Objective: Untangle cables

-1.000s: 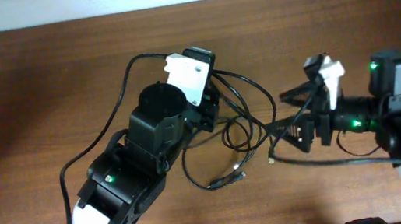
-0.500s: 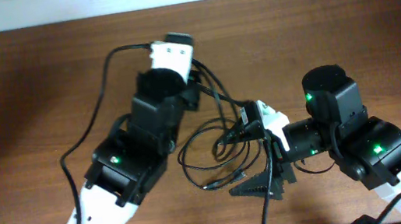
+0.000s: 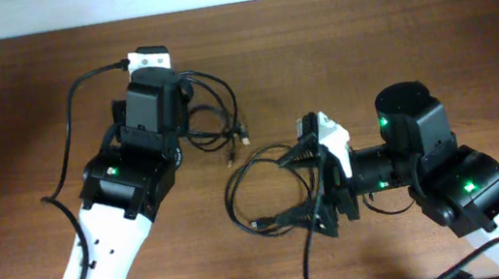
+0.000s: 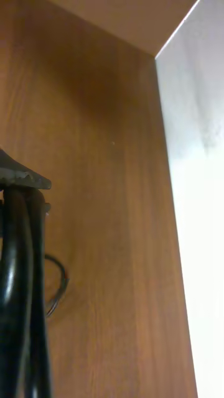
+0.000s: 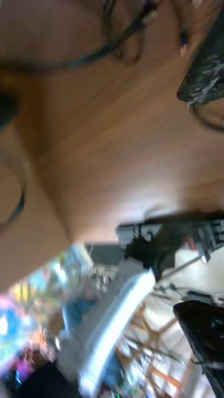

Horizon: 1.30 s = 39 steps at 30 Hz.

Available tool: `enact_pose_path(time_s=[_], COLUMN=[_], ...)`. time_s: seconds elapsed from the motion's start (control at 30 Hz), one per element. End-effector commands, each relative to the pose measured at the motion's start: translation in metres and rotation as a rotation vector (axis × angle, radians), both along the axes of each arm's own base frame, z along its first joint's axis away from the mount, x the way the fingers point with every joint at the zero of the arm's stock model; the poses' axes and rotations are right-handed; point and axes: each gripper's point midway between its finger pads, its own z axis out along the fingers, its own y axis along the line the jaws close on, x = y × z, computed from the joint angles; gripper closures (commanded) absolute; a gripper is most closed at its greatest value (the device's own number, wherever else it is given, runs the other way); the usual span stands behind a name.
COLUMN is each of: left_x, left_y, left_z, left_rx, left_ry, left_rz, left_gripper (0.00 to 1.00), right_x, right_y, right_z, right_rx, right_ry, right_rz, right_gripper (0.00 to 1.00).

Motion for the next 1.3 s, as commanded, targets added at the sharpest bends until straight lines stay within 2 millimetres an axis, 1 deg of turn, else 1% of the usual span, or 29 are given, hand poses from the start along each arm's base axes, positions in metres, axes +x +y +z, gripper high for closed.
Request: enact_pose_path(time_s=[0.0,0.07,0.1,0.13,0.17,0.2,0.3,0.37,0.43,0.53,0.63,0.7,0.8,0.83,0.9,0.93,1.03,1.07,1.13,1.17,1.2,1.27], left_x=[0.001,0.002,0.004,0.006,0.007,0.008,0.007,0.002,-0.002,-0.007,-0.009,-0.011,-0.023,-0.031,-0.039,-0.04,-0.042,-0.042,-0.039,-0.038,-0.036,-0.03], left_y=[0.007,0.005,0.003,0.001,0.0,-0.001,-0.013,-0.022,-0.026,-0.025,-0.033,-0.047,-0.082,-0.092,-0.093,-0.093,-0.092,-0.092,-0.083,-0.08,-0.074,-0.071], left_z=[-0.002,-0.014,-0.027,-0.04,-0.052,-0.062,-0.088,-0.102,-0.107,-0.118,-0.132,-0.149,-0.181,-0.194,-0.21,-0.219,-0.236,-0.238,-0.243,-0.243,-0.243,-0.242], left_rx=[-0.004,0.007,0.019,0.028,0.041,0.05,0.027,-0.004,-0.02,-0.012,-0.036,-0.077,-0.131,-0.146,-0.136,-0.132,-0.126,-0.125,-0.082,-0.074,-0.067,-0.097], left_ry=[0.011,0.053,0.097,0.136,0.177,0.211,0.303,0.363,0.392,0.437,0.483,0.543,0.679,0.74,0.808,0.834,0.882,0.889,0.891,0.886,0.875,0.851], left_rz=[0.032,0.027,0.023,0.017,0.014,0.012,-0.037,-0.079,-0.097,-0.099,-0.125,-0.178,-0.372,-0.441,-0.453,-0.447,-0.438,-0.436,-0.404,-0.379,-0.322,-0.266], left_gripper=[0.82,0.8,0.62,0.29,0.05,0.01,0.01,0.01,0.01,0.01,0.01,0.01,0.01,0.01,0.01,0.01,0.01,0.01,0.01,0.01,0.01,0.01], right_x=[0.023,0.022,0.022,0.023,0.024,0.025,0.027,0.03,0.034,0.038,0.038,0.038,0.042,0.045,0.048,0.049,0.051,0.052,0.053,0.053,0.053,0.053], right_y=[-0.01,-0.011,-0.011,-0.011,-0.013,-0.015,-0.021,-0.027,-0.033,-0.055,-0.069,-0.074,-0.076,-0.077,-0.077,-0.076,-0.075,-0.075,-0.074,-0.074,-0.075,-0.075], right_z=[-0.017,-0.019,-0.019,-0.02,-0.022,-0.025,-0.034,-0.042,-0.05,-0.071,-0.088,-0.098,-0.118,-0.128,-0.14,-0.149,-0.169,-0.174,-0.187,-0.19,-0.197,-0.206], right_rx=[-0.102,-0.108,-0.109,-0.113,-0.126,-0.139,-0.183,-0.226,-0.266,-0.394,-0.489,-0.535,-0.597,-0.625,-0.656,-0.68,-0.73,-0.744,-0.776,-0.784,-0.803,-0.827], right_ry=[0.054,0.06,0.061,0.062,0.065,0.071,0.087,0.095,0.099,0.12,0.149,0.175,0.244,0.286,0.328,0.352,0.403,0.416,0.448,0.457,0.472,0.498], right_rz=[-0.182,-0.183,-0.183,-0.186,-0.201,-0.211,-0.248,-0.289,-0.328,-0.427,-0.478,-0.487,-0.507,-0.527,-0.53,-0.524,-0.511,-0.507,-0.497,-0.495,-0.492,-0.485], right_gripper=[0.01,0.01,0.01,0.01,0.01,0.01,0.01,0.01,0.01,0.01,0.01,0.01,0.01,0.01,0.01,0.01,0.0,0.0,0.08,0.09,0.14,0.19])
